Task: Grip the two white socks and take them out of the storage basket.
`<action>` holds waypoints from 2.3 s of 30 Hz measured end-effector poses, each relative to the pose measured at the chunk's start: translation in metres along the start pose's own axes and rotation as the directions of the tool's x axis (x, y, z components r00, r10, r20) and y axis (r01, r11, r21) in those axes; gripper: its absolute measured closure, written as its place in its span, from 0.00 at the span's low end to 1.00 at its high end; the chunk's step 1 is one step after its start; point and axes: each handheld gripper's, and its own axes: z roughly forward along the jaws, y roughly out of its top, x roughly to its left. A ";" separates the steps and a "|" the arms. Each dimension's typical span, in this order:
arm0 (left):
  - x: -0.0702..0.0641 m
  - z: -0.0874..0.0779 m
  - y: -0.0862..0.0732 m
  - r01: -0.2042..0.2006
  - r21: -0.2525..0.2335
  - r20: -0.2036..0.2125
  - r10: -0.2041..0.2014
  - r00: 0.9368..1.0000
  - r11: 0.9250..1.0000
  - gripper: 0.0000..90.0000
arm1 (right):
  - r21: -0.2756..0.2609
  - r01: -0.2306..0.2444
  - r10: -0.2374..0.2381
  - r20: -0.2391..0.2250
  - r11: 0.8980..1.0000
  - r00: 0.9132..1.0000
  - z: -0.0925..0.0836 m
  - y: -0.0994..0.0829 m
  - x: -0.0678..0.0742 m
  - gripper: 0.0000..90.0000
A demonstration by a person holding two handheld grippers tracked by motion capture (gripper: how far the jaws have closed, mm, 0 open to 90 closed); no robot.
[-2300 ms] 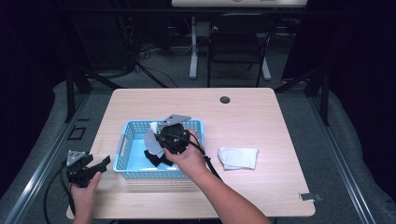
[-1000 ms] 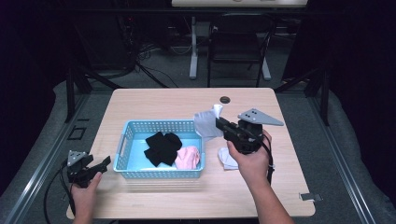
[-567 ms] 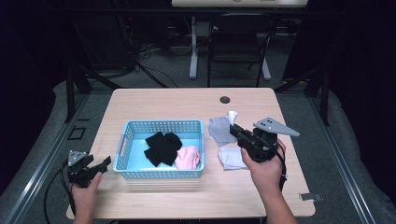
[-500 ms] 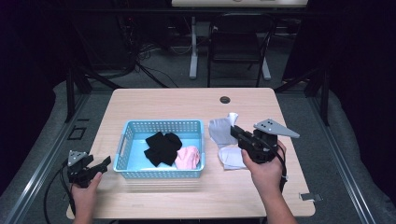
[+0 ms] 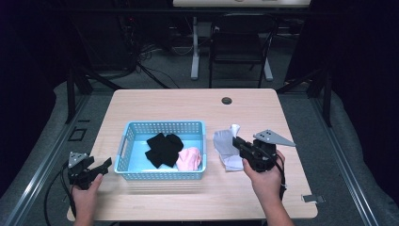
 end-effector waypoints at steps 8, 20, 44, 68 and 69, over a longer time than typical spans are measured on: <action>0.000 0.000 0.000 0.003 -0.001 0.003 -0.003 1.000 1.000 0.28 | 0.032 -0.026 0.026 0.002 0.999 1.000 0.005 -0.016 -0.004 0.96; 0.000 0.000 0.000 0.002 0.001 0.001 -0.002 1.000 1.000 0.28 | 0.083 -0.090 0.087 0.037 0.992 0.996 0.021 -0.041 -0.023 0.96; 0.000 0.000 0.000 0.000 -0.001 0.003 0.000 1.000 1.000 0.28 | 0.209 -0.286 0.237 0.231 0.935 0.944 0.040 -0.075 -0.098 0.96; 0.000 0.000 0.000 0.003 -0.003 0.004 -0.003 1.000 1.000 0.28 | 0.154 -0.175 0.138 0.224 0.972 0.965 0.039 -0.075 -0.091 0.59; 0.000 0.000 0.000 0.004 -0.004 0.003 -0.004 1.000 1.000 0.28 | 0.152 -0.152 0.117 0.216 0.977 0.969 0.039 -0.074 -0.088 0.56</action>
